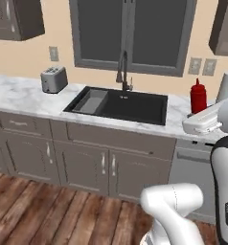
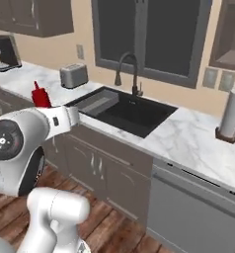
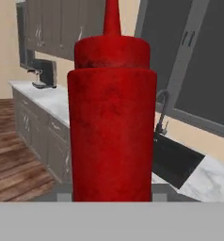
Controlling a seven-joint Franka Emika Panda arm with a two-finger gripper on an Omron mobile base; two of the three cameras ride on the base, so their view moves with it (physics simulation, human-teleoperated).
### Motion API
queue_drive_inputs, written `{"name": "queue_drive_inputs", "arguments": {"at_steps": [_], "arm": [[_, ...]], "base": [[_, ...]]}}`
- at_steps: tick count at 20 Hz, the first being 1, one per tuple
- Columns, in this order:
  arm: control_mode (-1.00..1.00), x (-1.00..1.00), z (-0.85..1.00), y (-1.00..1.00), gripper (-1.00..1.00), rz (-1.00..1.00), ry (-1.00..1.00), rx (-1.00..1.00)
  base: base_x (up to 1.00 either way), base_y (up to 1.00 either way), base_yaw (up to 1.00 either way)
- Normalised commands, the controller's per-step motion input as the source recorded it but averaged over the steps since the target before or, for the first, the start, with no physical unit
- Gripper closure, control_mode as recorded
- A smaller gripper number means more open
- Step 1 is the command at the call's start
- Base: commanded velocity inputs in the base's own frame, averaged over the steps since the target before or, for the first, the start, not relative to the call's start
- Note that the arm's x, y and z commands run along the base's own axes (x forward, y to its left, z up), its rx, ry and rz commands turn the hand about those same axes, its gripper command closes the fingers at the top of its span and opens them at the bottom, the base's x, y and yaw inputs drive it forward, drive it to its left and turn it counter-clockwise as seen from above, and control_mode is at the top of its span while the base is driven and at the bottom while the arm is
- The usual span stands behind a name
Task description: Take 2 condiments from the cabinet and move them on the counter near the stove.Make sure the condiments are lined up with each other, next to each other.
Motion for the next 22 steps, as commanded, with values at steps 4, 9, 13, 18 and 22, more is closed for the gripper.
{"name": "queue_drive_inputs", "arguments": {"at_steps": [4,9,13,18,22], "arm": [[1.0,0.0,0.0,0.0,1.0,0.0,0.0,0.0],[1.0,0.0,0.0,0.0,1.0,0.0,0.0,0.0],[1.0,0.0,0.0,0.0,1.0,0.0,0.0,0.0],[1.0,0.0,0.0,0.0,1.0,0.0,0.0,0.0],[1.0,0.0,0.0,0.0,1.0,0.0,0.0,0.0]], "base": [[-0.02,0.12,0.98],[-0.05,0.0,1.0],[-0.16,0.02,1.0],[-0.53,0.19,0.87],[-0.59,0.05,0.69]]}}
